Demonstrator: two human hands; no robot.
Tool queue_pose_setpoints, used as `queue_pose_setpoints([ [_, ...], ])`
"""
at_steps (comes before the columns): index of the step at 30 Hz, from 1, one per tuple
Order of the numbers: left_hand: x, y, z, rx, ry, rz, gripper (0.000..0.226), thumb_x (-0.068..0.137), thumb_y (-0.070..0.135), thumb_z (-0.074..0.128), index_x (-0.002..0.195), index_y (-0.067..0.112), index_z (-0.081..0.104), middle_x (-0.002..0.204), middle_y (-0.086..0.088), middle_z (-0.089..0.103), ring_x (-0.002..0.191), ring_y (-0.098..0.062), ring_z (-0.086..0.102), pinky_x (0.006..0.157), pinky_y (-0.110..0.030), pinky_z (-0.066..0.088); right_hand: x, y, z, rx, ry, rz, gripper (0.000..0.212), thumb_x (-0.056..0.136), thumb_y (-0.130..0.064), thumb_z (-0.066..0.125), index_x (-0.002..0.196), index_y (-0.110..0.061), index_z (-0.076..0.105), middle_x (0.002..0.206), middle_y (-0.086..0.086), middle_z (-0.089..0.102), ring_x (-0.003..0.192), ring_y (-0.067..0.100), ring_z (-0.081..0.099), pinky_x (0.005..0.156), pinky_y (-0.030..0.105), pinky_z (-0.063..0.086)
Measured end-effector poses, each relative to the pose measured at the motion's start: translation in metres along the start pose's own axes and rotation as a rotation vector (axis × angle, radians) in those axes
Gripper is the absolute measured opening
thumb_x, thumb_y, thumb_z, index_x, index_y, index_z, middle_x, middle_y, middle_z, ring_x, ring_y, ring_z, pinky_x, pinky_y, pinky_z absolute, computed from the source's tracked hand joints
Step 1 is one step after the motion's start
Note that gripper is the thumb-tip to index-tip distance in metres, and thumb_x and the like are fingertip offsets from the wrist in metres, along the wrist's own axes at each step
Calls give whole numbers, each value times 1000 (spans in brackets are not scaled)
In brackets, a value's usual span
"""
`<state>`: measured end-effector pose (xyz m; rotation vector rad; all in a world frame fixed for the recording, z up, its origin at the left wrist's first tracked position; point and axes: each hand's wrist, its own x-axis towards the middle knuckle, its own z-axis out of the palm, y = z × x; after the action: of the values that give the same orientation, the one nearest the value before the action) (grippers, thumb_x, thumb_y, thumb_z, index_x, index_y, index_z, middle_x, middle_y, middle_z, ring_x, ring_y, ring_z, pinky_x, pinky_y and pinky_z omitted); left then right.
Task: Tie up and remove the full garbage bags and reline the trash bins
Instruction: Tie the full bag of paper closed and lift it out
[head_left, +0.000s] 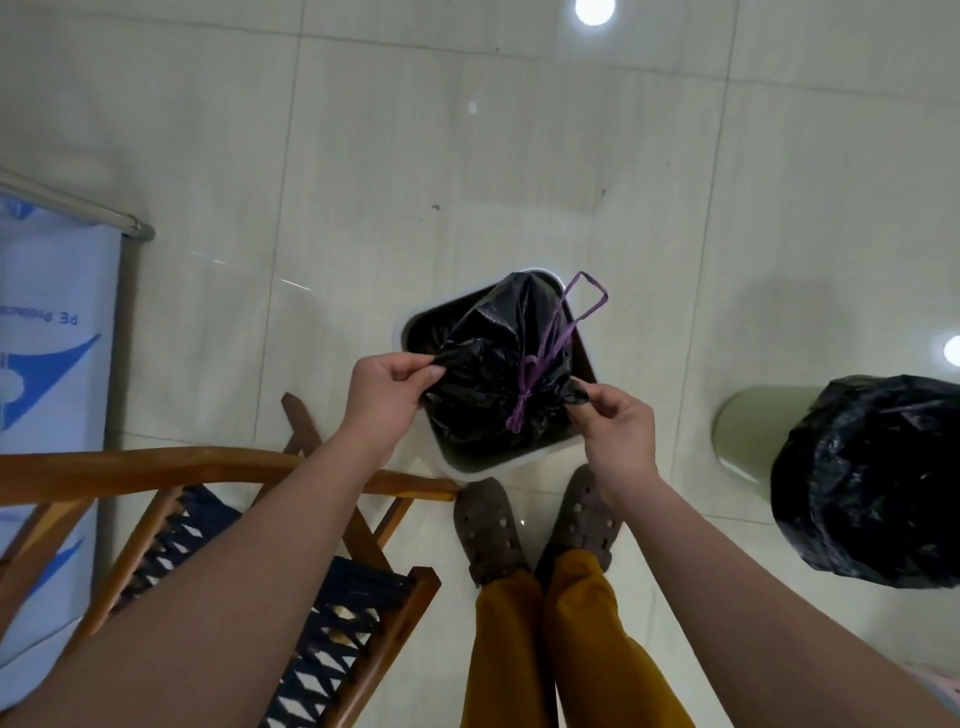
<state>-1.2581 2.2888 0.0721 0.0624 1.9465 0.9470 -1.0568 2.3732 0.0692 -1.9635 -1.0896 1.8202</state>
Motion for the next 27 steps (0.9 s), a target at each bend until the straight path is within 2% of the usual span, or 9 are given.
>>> queue_pose_setpoints([
  [3, -14, 9, -5, -14, 10, 16, 17, 85, 6, 70, 86, 23, 71, 88, 1, 74, 87, -12, 70, 80, -29, 56, -14, -12, -2, -13, -22, -15, 19, 89, -3, 66, 97, -17, 74, 102, -4, 73, 102, 11, 66, 102, 35, 49],
  [7, -35, 25, -14, -2, 17, 65, 17, 85, 8, 71, 85, 25, 71, 74, 13, 74, 73, 1, 69, 63, -14, 54, -31, -25, -10, -41, -21, -25, 21, 88, -2, 66, 107, -9, 73, 105, 1, 73, 104, 14, 66, 103, 36, 49],
  [12, -67, 55, -28, -59, 25, 71, 20, 86, 6, 70, 82, 26, 70, 75, 11, 74, 77, -3, 71, 65, -17, 55, -60, -57, -19, -29, -61, -68, 22, 89, 0, 65, 109, -6, 72, 107, 2, 72, 108, 15, 65, 101, 32, 49],
  [17, -104, 96, -40, -72, 45, 97, 13, 83, 8, 73, 88, 20, 71, 77, 9, 75, 78, -6, 72, 68, -20, 56, -89, -102, -37, -41, -100, -139, 12, 89, -1, 66, 99, 3, 72, 95, 17, 73, 83, 16, 66, 83, 26, 54],
  [19, -123, 114, -44, -64, 54, 104, 12, 83, 10, 73, 94, 16, 71, 86, 2, 75, 85, -11, 72, 74, -26, 58, -104, -120, -47, -36, -128, -162, 9, 88, 0, 67, 94, 4, 71, 92, 22, 72, 81, 20, 66, 82, 29, 56],
  [23, -164, 155, -49, -87, 77, 136, 14, 84, 11, 73, 98, 12, 71, 94, -4, 74, 92, -15, 71, 81, -31, 58, -141, -153, -70, -15, -185, -200, 5, 88, 1, 66, 90, 2, 70, 88, 22, 72, 80, 23, 68, 82, 31, 58],
  [27, -204, 193, -52, -149, 62, 183, 10, 84, 10, 72, 94, 14, 72, 91, -4, 75, 90, -15, 72, 77, -27, 59, -178, -180, -94, -11, -158, -261, 12, 81, 1, 73, 93, 1, 71, 87, 19, 71, 76, 17, 68, 74, 23, 54],
])
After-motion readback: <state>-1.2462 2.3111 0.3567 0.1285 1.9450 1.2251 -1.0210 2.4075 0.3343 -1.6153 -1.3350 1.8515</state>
